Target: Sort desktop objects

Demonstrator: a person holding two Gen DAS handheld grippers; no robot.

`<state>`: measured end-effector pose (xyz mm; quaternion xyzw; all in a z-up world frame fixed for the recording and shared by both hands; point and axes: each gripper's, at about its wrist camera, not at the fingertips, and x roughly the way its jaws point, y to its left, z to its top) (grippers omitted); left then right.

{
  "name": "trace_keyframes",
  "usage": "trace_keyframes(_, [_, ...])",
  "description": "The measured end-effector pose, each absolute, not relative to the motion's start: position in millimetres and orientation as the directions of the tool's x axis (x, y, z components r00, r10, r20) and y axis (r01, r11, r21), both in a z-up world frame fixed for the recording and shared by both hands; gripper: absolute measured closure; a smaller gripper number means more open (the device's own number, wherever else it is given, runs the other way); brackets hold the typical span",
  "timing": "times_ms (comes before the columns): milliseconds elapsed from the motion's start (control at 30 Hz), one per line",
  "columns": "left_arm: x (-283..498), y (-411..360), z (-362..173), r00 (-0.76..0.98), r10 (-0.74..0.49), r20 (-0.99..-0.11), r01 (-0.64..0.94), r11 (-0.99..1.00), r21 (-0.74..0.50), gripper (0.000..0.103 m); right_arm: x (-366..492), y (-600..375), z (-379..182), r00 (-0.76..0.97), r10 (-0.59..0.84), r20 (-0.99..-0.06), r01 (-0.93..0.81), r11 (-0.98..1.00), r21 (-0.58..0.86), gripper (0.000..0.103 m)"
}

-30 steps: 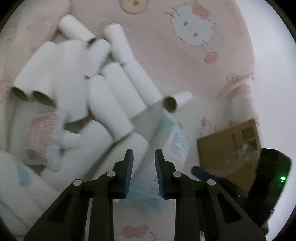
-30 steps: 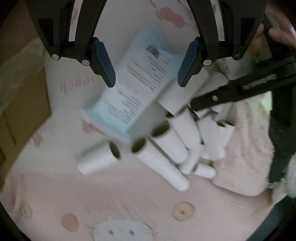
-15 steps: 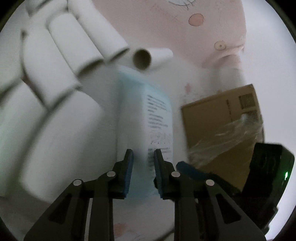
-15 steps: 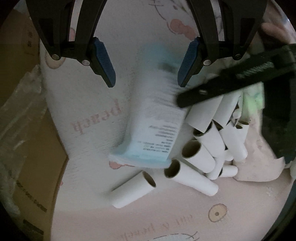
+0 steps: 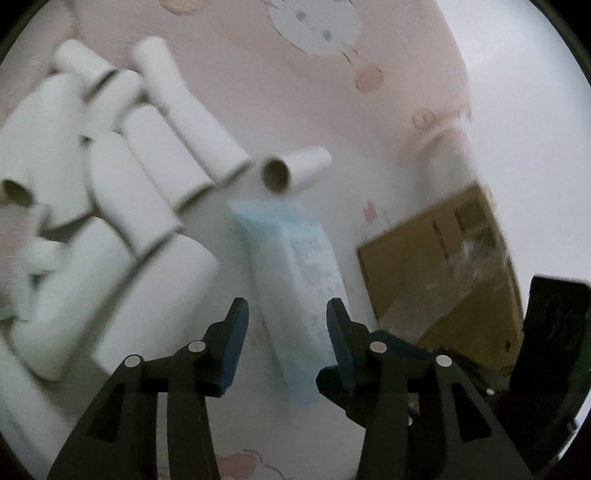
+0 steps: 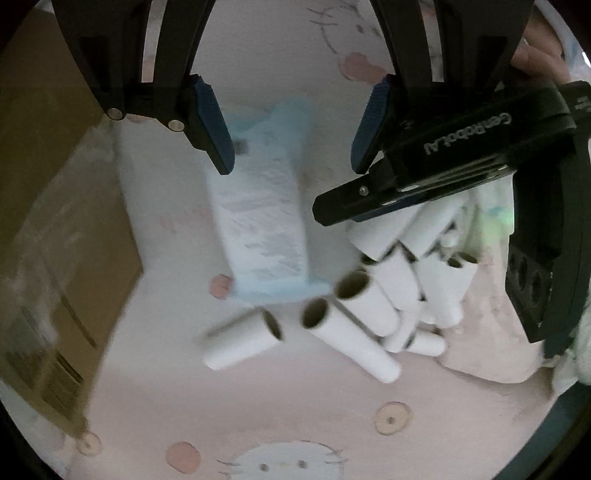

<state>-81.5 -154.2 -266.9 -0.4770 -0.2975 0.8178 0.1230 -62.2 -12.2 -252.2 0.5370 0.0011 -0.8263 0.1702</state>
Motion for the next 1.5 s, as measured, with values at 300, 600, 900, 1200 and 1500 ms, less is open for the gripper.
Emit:
trace_keyframes(300, [-77.2, -201.3, -274.4, -0.539, 0.343, -0.769, 0.309, -0.769, -0.56, 0.054, -64.7, -43.8, -256.0, -0.343, -0.329, -0.88, 0.385, -0.904, 0.188, 0.039])
trace_keyframes(600, [-90.1, -199.2, -283.1, -0.457, 0.249, -0.854, 0.363, -0.825, -0.434, 0.054, -67.0, -56.6, -270.2, -0.334, -0.352, -0.874, 0.408, -0.891, 0.202, 0.039])
trace_keyframes(900, [-96.9, -193.0, -307.4, -0.341, 0.439, -0.831, 0.303, -0.786, -0.539, 0.056, -68.2, -61.7, -280.0, -0.317, -0.392, -0.864, 0.408, -0.878, 0.249, 0.039])
trace_keyframes(1200, [-91.0, -180.3, -319.7, -0.33, 0.568, -0.754, 0.262, -0.713, -0.651, 0.063, -68.9, -54.7, -303.8, -0.257, -0.348, -0.901, 0.336, -0.907, 0.254, 0.061])
trace_keyframes(1500, [-91.7, -179.0, -334.1, -0.36, 0.61, -0.706, 0.304, -0.638, -0.707, 0.06, -73.2, -37.6, -304.0, -0.225, -0.376, -0.899, 0.258, -0.913, 0.318, 0.063])
